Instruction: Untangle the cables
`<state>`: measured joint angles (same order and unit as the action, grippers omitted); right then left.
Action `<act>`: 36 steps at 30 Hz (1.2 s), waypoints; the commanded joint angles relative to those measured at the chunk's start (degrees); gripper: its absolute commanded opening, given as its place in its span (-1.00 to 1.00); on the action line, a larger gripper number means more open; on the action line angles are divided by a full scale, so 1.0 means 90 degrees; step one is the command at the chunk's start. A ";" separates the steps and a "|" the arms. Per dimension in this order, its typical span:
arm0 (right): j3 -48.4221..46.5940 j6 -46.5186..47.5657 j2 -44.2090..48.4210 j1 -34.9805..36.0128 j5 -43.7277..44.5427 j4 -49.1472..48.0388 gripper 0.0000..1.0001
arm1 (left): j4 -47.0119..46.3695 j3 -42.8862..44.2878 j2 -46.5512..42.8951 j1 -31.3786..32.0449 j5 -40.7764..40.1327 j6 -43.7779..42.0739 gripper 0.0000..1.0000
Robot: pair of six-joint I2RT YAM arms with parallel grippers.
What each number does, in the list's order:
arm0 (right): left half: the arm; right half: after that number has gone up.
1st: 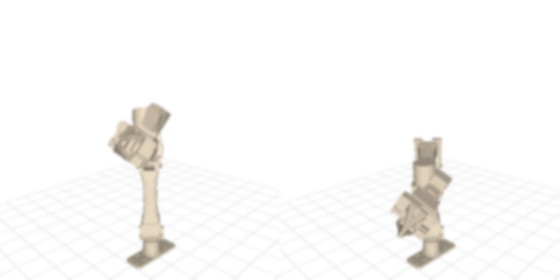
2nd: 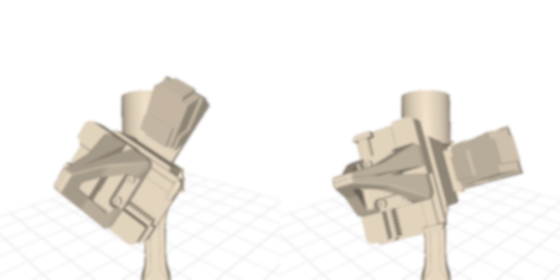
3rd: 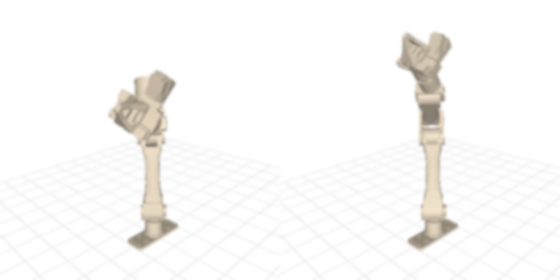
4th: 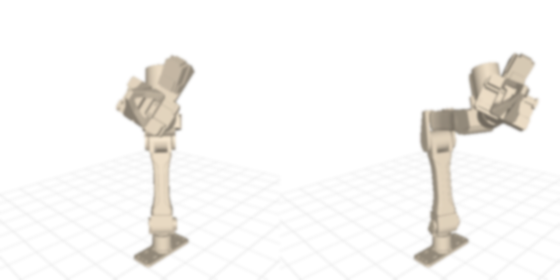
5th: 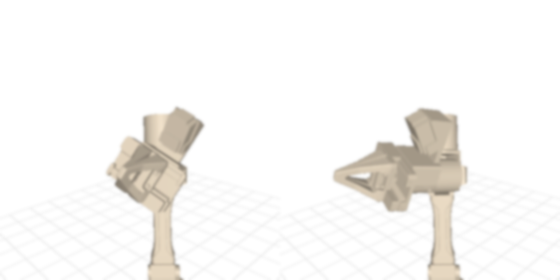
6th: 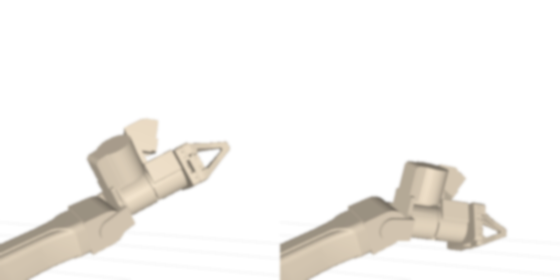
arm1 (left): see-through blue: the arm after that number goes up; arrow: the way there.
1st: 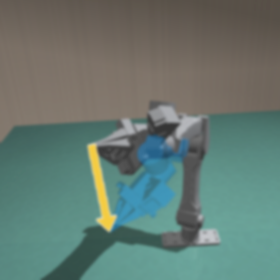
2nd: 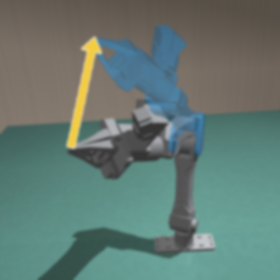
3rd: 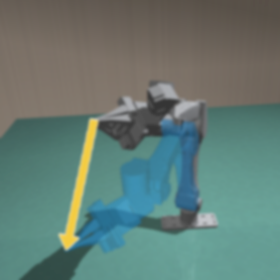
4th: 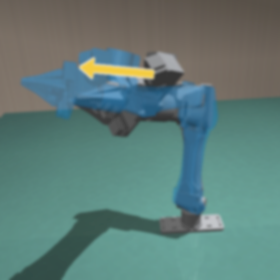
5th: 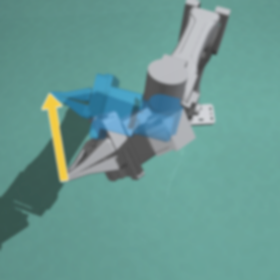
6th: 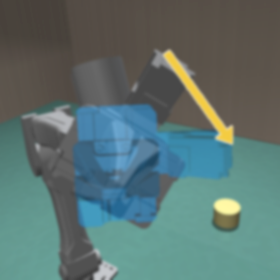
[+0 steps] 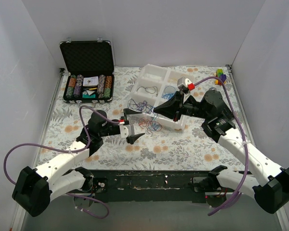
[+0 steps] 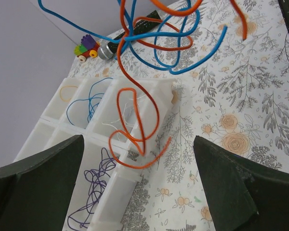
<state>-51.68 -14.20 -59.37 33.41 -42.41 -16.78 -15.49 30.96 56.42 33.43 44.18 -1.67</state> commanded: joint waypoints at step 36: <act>-0.1435 0.0454 -0.1234 -0.1651 0.3002 0.0546 -0.97 | 0.2754 -0.0881 -0.1961 0.0270 -0.0905 -0.1718 -1.00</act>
<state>-62.28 -10.50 -68.62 20.01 -21.37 -10.50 3.07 23.73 43.99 35.75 36.21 -12.21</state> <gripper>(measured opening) 0.028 0.018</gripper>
